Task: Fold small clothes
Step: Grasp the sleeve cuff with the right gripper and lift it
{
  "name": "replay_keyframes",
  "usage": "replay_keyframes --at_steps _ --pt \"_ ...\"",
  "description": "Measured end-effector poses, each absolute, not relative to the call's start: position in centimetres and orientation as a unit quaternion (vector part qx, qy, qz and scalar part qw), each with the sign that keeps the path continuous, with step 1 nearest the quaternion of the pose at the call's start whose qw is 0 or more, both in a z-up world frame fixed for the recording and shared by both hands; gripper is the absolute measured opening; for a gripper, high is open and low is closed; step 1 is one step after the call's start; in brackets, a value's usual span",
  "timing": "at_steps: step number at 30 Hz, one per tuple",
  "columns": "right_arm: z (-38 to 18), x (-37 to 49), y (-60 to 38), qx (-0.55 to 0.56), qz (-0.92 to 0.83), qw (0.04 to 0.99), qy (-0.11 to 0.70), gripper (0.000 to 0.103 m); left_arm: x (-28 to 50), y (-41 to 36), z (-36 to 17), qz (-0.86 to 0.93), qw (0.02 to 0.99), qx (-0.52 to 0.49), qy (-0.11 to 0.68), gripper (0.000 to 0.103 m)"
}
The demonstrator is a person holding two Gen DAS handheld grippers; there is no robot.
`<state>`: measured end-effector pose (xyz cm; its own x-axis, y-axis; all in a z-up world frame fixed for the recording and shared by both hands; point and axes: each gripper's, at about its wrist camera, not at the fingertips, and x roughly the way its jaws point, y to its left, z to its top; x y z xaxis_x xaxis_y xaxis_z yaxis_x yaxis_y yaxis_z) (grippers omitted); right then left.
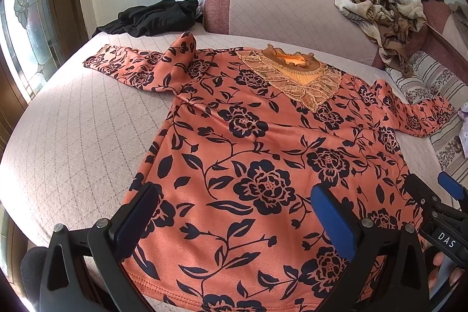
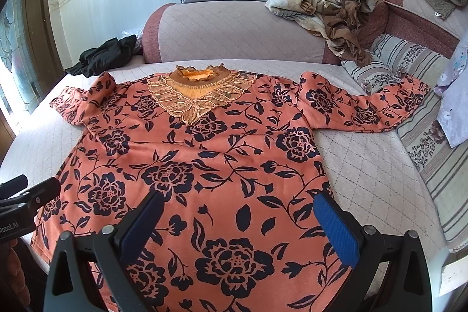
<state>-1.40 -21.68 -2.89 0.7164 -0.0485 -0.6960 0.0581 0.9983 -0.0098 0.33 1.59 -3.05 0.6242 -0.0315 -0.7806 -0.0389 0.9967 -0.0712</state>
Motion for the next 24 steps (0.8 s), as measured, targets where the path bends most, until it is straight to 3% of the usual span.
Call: replay_keyframes --at_steps 7,14,16,20,24 --pt "-2.5 -0.3 -24.7 0.054 -0.006 0.925 0.377 0.103 2.5 6.3 -3.7 0.02 0.891 -0.092 0.444 0.103" --pt "-2.8 3.9 -39.2 0.224 -0.057 0.905 0.357 0.102 5.7 16.7 -6.7 0.134 0.867 -0.155 0.454 0.103" --pt "-3.2 5.7 -44.2 0.254 -0.095 0.896 0.352 0.1 6.2 18.9 -7.7 0.162 0.859 -0.158 0.459 0.103" --pt "-3.1 9.4 -52.8 0.266 -0.187 0.882 0.341 0.085 7.0 21.5 -9.4 0.197 0.849 -0.151 0.467 0.103" --pt "-2.8 13.5 -58.6 0.25 -0.257 0.869 0.341 0.082 7.6 22.7 -11.0 0.212 0.843 -0.148 0.472 0.103"
